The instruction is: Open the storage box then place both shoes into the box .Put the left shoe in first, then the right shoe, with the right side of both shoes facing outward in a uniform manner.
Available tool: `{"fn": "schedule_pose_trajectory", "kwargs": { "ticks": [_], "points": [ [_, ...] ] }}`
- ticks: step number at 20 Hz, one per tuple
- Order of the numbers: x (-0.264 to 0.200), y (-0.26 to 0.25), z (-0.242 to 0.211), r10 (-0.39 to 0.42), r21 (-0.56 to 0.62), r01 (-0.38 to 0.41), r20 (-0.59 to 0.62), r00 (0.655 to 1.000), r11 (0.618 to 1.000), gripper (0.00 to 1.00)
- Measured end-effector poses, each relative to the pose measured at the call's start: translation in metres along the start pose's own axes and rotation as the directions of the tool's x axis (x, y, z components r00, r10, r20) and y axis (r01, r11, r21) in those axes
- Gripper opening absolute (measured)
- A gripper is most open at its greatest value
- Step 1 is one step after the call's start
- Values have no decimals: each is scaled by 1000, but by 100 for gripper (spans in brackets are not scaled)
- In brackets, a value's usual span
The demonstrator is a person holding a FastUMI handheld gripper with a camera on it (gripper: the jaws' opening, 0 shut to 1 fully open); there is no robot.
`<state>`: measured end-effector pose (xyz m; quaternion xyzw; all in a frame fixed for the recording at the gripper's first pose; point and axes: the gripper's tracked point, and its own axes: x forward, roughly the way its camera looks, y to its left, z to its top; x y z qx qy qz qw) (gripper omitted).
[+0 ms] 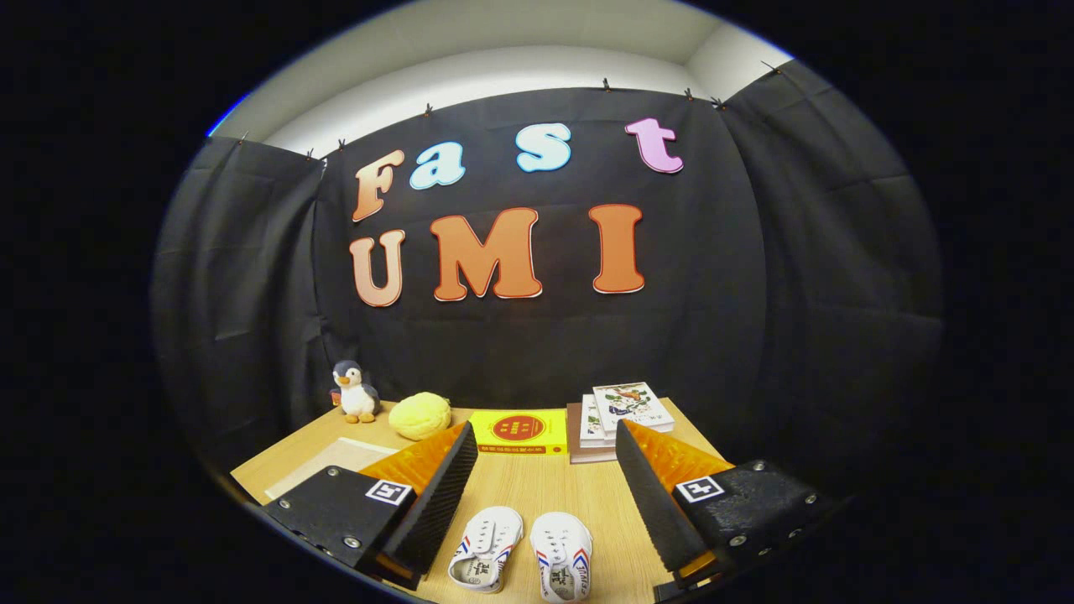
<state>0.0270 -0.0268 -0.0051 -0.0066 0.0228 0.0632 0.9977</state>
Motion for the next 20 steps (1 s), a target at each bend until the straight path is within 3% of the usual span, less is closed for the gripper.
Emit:
{"fn": "schedule_pose_trajectory", "kwargs": {
  "ticks": [5,9,12,15,17,20],
  "points": [
    [11,-11,-16,54,61,-51,-43,998,997,98],
    [22,2,-49,143,219,-115,-116,983,969,98],
    [29,24,-79,262,403,-173,-177,949,899,98],
    [32,54,-111,399,598,-198,-224,889,777,98],
    [37,70,-130,458,666,-195,-245,854,720,98],
    [34,99,-156,540,721,-197,-280,794,664,98]
  ]
}}
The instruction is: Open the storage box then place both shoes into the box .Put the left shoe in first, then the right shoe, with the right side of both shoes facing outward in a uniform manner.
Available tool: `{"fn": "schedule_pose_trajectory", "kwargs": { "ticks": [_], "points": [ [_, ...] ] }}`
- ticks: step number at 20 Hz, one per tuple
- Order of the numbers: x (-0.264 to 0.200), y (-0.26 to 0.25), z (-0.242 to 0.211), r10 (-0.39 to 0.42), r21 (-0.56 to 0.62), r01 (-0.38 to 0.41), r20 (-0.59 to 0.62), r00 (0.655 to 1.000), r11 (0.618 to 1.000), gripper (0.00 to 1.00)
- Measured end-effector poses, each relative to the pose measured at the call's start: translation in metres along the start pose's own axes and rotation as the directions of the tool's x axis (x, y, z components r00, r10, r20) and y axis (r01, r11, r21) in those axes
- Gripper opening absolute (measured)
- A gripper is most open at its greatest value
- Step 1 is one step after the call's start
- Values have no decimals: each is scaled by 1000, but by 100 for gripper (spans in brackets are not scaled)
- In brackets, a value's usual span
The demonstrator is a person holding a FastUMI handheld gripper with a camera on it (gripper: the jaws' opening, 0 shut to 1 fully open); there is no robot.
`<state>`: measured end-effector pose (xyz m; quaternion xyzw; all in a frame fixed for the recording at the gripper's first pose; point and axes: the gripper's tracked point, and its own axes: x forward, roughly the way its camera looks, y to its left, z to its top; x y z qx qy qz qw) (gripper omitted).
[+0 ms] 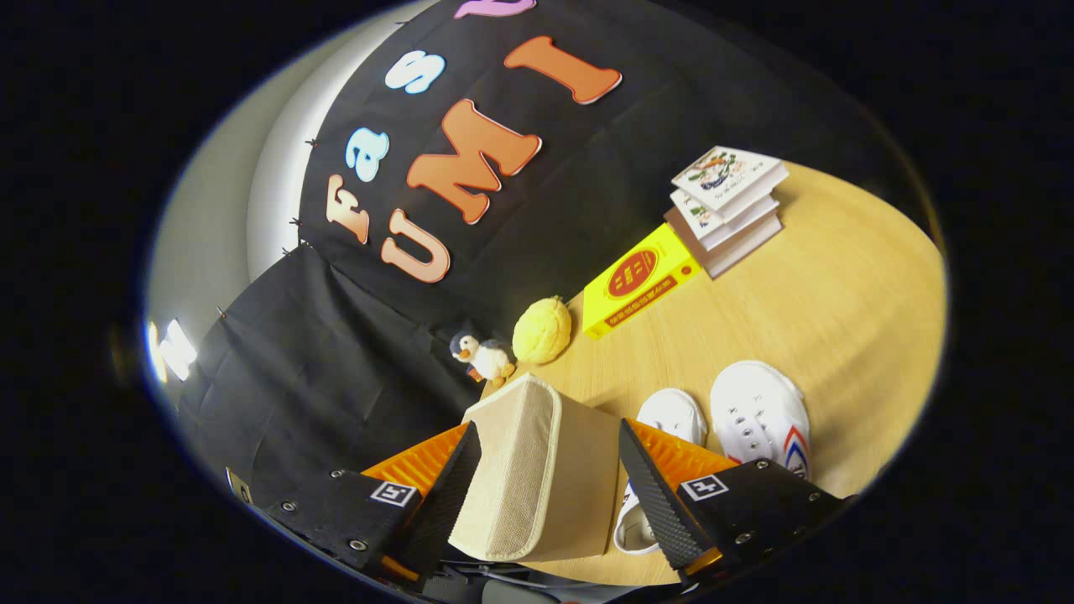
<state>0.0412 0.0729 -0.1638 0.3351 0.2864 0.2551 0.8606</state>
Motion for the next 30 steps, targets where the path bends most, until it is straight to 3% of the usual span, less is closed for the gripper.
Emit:
{"fn": "schedule_pose_trajectory", "kwargs": {
  "ticks": [4,9,15,19,22,23,25,26,28,30],
  "points": [
    [25,9,-34,69,121,-58,-86,994,991,98],
    [53,12,-71,110,220,-69,-180,977,973,98],
    [63,23,-91,193,385,-100,-210,959,918,95],
    [59,21,-81,215,460,-117,-167,962,880,75],
    [46,24,-67,234,479,-146,-129,964,866,45],
    [42,29,-60,242,482,-161,-112,964,861,40],
    [37,32,-49,206,447,-145,-90,974,883,24],
    [36,29,-43,157,412,-114,-73,985,904,10],
    [31,48,-32,143,364,-114,-55,988,924,0],
    [20,87,-15,210,357,-184,-36,977,916,1]
  ]
}}
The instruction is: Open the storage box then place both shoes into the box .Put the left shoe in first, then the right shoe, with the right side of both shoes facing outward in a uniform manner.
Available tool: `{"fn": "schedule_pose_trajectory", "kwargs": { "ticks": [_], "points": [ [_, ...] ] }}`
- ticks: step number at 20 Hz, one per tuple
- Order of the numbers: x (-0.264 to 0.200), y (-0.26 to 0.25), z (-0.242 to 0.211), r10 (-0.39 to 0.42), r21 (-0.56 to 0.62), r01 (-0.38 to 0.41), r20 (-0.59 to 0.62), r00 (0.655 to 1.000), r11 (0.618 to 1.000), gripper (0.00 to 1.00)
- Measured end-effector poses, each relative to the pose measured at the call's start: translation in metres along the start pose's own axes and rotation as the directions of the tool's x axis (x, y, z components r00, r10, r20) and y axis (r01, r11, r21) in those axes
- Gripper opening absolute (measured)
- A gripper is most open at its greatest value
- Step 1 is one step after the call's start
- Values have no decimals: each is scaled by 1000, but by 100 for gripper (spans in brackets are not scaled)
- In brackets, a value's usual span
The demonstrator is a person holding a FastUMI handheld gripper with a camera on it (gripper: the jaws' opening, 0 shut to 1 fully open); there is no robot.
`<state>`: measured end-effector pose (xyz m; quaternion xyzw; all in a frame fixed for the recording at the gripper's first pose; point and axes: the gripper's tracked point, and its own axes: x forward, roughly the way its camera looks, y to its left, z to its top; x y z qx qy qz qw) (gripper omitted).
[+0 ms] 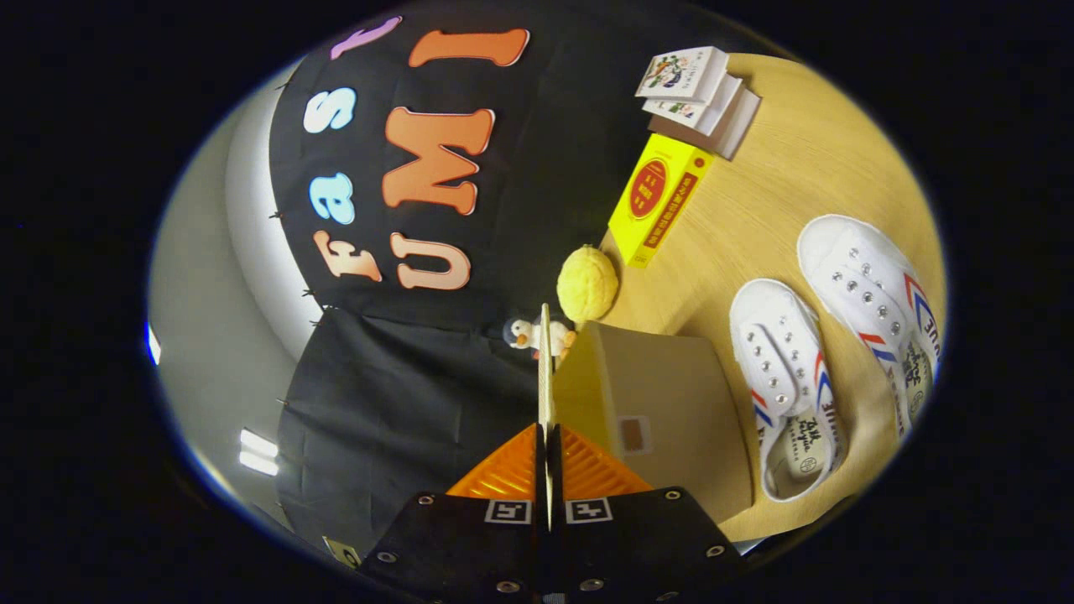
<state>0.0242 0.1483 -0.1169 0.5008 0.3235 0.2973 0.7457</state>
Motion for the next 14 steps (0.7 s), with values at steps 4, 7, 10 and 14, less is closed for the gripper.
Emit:
{"fn": "schedule_pose_trajectory", "kwargs": {
  "ticks": [4,7,10,14],
  "points": [
    [11,54,-8,50,-75,-51,-8,999,996,1],
    [28,91,-23,80,-115,-83,-28,996,990,1],
    [48,114,-46,77,-183,-87,-63,995,979,1],
    [80,144,-80,83,-248,-104,-96,992,963,1]
  ]
}}
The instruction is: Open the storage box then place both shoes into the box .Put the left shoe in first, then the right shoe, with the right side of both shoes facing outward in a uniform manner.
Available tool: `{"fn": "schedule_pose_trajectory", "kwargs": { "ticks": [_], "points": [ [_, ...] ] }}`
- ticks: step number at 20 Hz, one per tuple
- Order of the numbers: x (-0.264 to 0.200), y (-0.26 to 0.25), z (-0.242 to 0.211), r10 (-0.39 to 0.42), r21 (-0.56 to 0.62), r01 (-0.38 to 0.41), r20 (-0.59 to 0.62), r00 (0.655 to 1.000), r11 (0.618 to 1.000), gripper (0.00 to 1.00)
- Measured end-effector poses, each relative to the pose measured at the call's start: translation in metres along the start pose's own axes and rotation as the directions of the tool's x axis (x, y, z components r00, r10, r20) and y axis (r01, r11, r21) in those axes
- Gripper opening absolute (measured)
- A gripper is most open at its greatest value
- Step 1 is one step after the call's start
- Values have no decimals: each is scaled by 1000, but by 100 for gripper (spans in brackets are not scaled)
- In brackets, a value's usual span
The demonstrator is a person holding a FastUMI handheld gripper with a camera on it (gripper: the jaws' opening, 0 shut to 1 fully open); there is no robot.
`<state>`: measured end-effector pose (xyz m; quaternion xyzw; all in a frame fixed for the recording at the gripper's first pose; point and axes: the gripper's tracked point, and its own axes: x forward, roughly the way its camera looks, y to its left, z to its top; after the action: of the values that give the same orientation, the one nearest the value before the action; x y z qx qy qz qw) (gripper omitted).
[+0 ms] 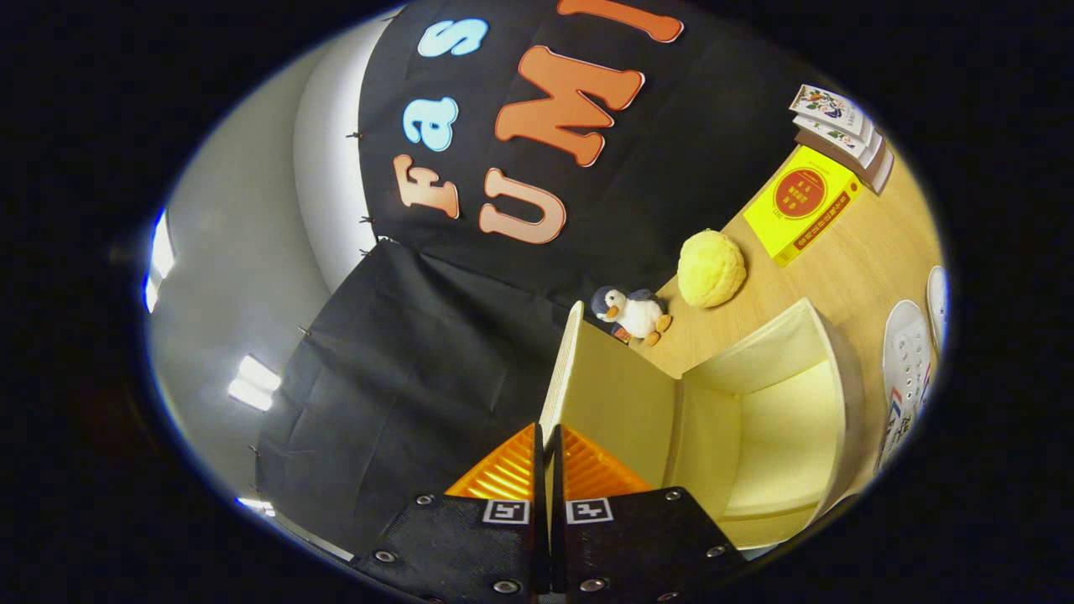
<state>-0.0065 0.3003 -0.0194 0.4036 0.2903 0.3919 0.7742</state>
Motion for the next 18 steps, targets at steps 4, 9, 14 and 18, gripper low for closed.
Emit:
{"fn": "schedule_pose_trajectory", "kwargs": {
  "ticks": [4,9,14,18],
  "points": [
    [43,27,-25,2,-31,-3,-29,1000,1000,2],
    [91,56,-52,-31,-201,18,-59,998,980,5],
    [101,56,-65,-87,-311,63,-65,994,948,59],
    [72,21,-25,-185,-358,189,45,982,914,98]
  ]
}}
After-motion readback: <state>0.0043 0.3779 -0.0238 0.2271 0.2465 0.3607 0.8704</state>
